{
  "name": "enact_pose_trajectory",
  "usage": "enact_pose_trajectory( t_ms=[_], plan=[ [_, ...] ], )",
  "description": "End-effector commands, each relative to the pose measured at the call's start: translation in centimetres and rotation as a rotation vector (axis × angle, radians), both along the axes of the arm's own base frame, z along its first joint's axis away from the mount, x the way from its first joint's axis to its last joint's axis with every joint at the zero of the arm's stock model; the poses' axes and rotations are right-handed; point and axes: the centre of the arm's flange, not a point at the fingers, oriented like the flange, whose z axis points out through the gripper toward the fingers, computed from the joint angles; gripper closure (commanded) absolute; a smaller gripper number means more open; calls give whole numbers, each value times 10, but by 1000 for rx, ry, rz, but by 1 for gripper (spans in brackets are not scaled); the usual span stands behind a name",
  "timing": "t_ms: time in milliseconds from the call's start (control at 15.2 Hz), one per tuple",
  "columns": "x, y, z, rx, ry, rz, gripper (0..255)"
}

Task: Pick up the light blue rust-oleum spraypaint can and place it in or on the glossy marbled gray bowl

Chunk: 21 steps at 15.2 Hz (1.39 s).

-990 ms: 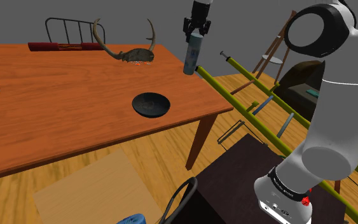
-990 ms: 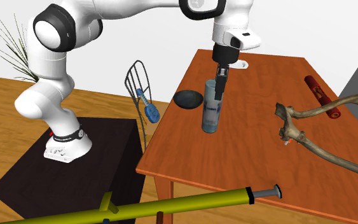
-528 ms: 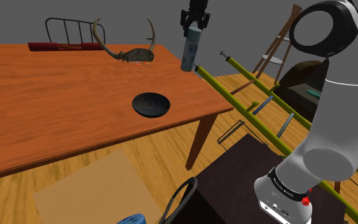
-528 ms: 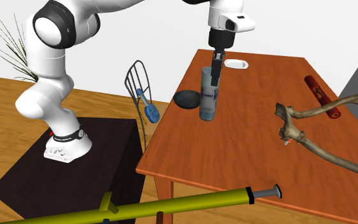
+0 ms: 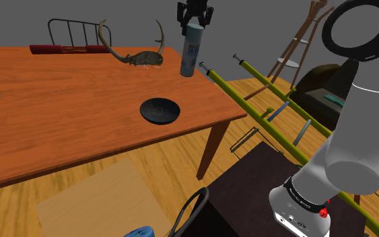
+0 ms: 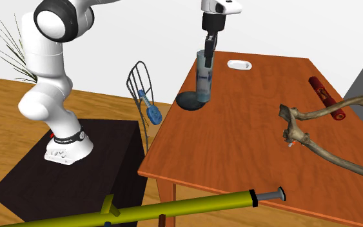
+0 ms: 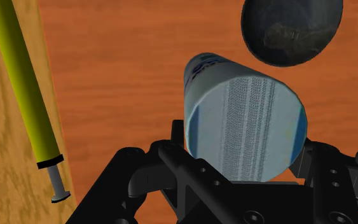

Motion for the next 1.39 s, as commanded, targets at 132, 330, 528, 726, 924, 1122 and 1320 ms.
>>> enact_pose_trajectory(
  t_ms=[132,330,528,726,924,1122,1320],
  plan=[
    [-15,50,11,0,0,-1,255],
    [-25,87,20,0,0,-1,255],
    [-35,124,29,0,0,-1,255],
    [-46,162,38,0,0,-1,255],
    [-46,163,28,0,0,-1,255],
    [-46,163,12,0,0,-1,255],
    [-46,163,-4,0,0,-1,255]
  ],
)
